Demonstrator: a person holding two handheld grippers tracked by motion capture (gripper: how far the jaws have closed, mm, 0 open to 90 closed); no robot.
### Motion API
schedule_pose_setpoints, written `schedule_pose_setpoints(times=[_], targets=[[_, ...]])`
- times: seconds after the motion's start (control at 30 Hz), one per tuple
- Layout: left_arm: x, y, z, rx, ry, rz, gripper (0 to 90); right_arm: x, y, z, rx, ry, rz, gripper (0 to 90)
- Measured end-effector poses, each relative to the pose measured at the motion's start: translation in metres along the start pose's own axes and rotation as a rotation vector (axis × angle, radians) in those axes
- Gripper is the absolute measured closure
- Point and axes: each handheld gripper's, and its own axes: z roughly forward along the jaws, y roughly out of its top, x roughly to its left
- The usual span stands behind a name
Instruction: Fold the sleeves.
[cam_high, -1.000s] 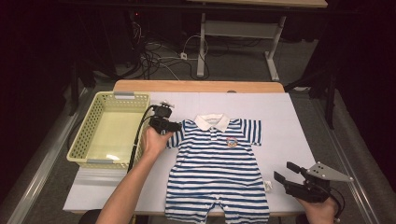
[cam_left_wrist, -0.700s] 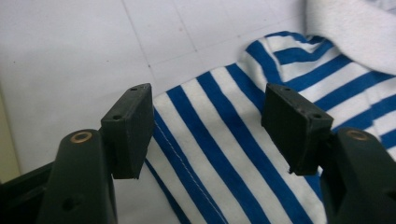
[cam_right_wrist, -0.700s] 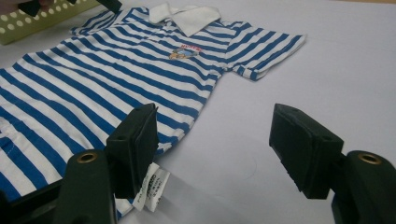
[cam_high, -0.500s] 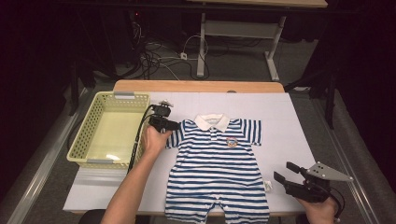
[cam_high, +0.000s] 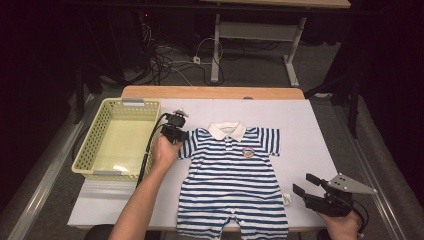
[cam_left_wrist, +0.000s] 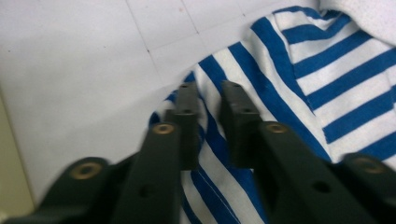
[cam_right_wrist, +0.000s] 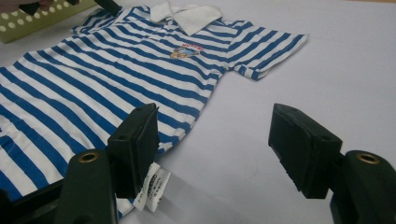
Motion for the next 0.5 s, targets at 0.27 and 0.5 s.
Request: schedule_pose_setpoints(times=[0.27,0.5], targets=[[-0.001,0.001,-0.003,0.007,-0.016,-0.001,85.5,-0.001,0.000,0.000,-0.002,0.000,-0.001,34.3],[-0.010,0.002,-0.021,-0.052,-0.033,0.033,85.6,0.000,0.000,-0.001,-0.008,-0.007,-0.005,34.3]])
